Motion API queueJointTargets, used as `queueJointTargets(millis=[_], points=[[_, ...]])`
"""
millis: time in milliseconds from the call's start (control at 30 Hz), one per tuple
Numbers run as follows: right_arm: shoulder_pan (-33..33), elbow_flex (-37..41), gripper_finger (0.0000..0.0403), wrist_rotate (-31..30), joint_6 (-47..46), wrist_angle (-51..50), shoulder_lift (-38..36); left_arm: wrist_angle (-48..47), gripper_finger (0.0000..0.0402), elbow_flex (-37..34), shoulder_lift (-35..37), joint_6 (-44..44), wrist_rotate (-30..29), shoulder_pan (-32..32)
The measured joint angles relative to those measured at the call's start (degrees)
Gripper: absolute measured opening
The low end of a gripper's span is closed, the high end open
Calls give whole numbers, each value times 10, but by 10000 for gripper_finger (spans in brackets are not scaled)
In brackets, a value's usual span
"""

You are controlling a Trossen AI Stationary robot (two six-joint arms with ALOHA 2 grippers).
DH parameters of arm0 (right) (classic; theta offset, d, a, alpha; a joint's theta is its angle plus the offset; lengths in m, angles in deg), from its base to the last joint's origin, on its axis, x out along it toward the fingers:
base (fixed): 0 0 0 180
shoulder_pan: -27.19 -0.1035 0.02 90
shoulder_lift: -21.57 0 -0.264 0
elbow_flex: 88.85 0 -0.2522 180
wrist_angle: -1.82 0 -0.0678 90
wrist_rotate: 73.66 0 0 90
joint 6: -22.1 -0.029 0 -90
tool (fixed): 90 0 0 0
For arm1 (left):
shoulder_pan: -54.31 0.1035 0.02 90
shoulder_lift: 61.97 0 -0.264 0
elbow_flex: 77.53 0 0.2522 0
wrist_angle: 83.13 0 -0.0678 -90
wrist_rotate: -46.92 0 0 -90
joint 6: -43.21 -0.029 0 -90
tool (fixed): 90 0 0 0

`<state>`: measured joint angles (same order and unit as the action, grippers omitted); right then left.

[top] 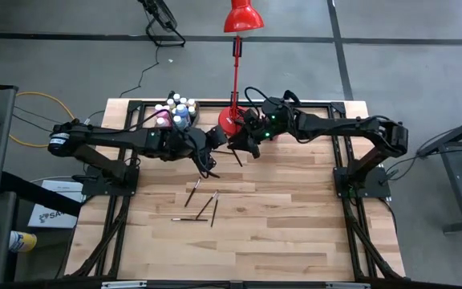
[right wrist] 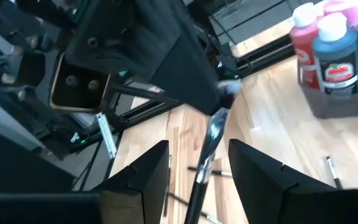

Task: Pick & Place Paint Supplies
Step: Put the paint brush into the cup

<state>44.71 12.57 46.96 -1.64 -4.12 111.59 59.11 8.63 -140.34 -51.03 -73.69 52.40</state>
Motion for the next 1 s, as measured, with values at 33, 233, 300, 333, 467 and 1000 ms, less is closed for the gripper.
queueJointTargets(millis=[33,233,300,333,467,1000], points=[[0,0,158,-3,-1,10,3,0,0,0,0,0,0,0],[2,0,118,-3,-4,21,12,0,0,0,0,6,0,0],[2,0,93,0,-7,16,13,-1,0,0,0,11,0,0],[2,1,79,-1,-7,15,14,-2,0,0,0,14,0,0],[2,1,23,6,0,19,13,0,0,0,0,15,-1,0],[6,1,19,-140,21,-5,0,-19,109,-1,18,171,-89,0]])
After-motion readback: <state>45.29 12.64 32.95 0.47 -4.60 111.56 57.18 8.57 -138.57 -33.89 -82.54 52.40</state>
